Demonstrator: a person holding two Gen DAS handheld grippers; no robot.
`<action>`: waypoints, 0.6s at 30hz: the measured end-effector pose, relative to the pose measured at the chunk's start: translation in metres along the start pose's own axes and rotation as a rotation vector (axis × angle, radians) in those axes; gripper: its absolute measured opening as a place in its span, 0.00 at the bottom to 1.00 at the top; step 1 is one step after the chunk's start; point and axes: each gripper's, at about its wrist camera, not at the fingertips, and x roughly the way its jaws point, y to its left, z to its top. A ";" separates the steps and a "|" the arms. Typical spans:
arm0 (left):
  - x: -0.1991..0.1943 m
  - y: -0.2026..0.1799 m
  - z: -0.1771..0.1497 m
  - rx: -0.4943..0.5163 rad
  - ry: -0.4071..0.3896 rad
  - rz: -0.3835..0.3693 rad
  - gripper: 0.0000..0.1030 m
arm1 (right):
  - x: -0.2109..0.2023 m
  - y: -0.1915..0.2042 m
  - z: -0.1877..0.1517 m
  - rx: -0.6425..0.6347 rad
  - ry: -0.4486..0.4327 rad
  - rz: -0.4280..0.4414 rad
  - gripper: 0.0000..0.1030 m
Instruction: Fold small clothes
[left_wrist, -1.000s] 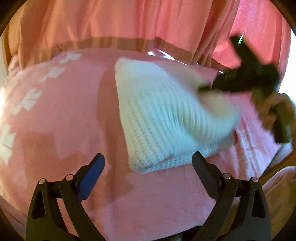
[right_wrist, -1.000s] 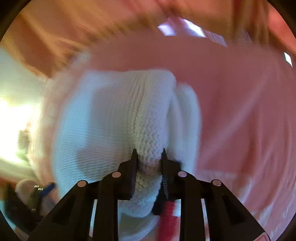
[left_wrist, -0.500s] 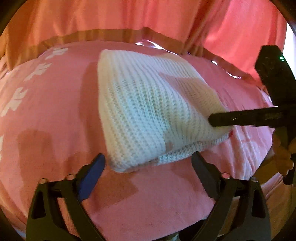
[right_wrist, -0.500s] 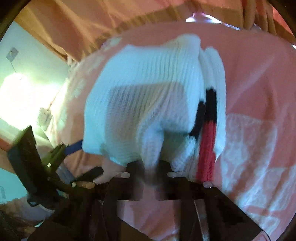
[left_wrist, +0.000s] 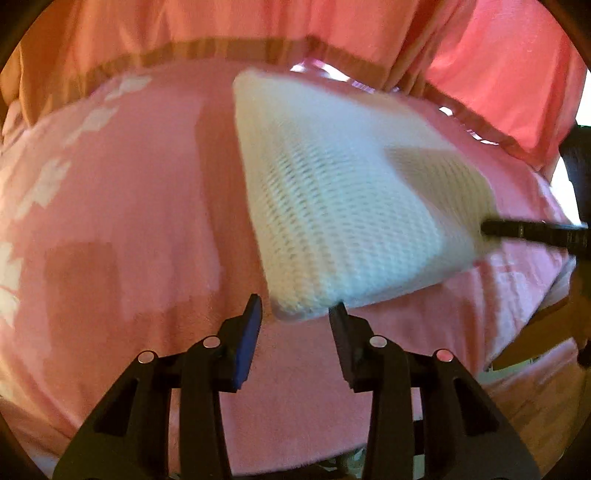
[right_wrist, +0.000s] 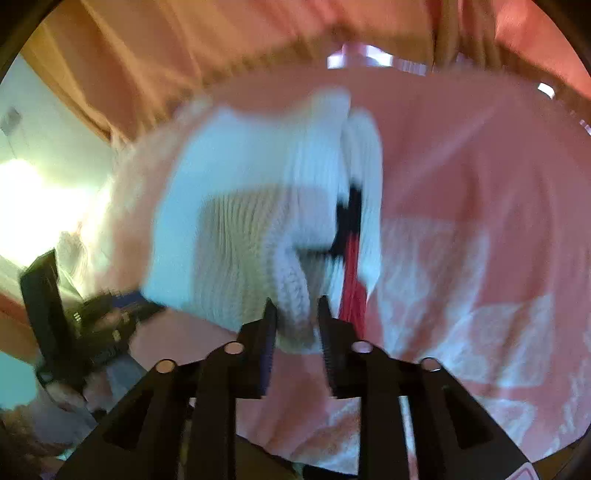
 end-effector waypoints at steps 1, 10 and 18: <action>-0.007 -0.002 0.001 0.008 -0.009 -0.021 0.43 | -0.010 0.002 0.005 0.000 -0.025 0.001 0.36; -0.053 -0.012 0.053 0.034 -0.148 -0.030 0.77 | 0.042 0.004 0.082 0.031 0.016 -0.039 0.58; -0.028 0.002 0.076 0.019 -0.127 0.056 0.77 | 0.016 0.010 0.096 0.011 -0.122 -0.045 0.14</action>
